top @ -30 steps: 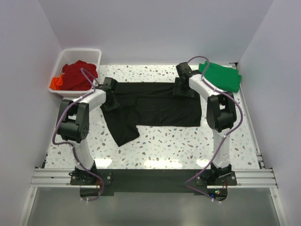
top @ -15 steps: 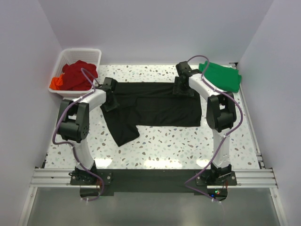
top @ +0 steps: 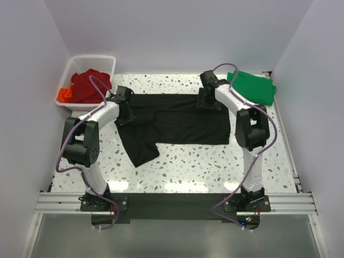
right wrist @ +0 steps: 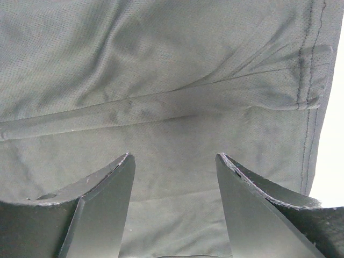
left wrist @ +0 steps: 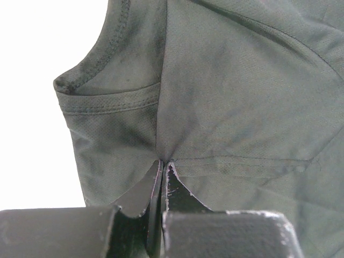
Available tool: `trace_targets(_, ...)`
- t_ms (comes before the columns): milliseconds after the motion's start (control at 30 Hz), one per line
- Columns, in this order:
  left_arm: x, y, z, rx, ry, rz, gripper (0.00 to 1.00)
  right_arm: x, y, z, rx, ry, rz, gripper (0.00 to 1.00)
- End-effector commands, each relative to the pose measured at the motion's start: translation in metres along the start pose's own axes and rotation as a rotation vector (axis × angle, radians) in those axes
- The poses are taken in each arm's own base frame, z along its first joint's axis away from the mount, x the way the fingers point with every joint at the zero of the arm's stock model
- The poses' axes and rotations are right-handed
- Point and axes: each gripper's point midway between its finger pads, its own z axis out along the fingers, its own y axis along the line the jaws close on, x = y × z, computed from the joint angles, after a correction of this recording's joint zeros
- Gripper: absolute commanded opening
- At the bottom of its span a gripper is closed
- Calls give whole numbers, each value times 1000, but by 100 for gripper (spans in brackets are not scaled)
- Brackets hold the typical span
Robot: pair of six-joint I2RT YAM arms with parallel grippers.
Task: Fold and stack the t-shirts
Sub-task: Fold the tshirt
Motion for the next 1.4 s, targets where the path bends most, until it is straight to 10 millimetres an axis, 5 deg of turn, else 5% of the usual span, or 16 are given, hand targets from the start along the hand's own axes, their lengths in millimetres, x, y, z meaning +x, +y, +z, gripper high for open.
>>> trace_targets(0,-5,0,-19,14,-30,6,0,-10,4,-9,0,-33,16,66)
trace_targets(567,28,-11,-31,35,32,65,0,-14,8,-9,-6,-40,10,65)
trace_targets(700,30,-2,-34,0,26,56,33,-14,8,-11,-8,-40,9,66)
trace_targets(933,29,13,-55,-17,-40,33,50,-4,-3,-25,12,-46,32,66)
trace_targets(1000,38,16,-66,-3,-32,38,50,-6,-6,-39,1,-79,57,66)
trace_targets(1367,120,38,-102,56,113,-2,50,52,-46,-71,47,-43,111,66)
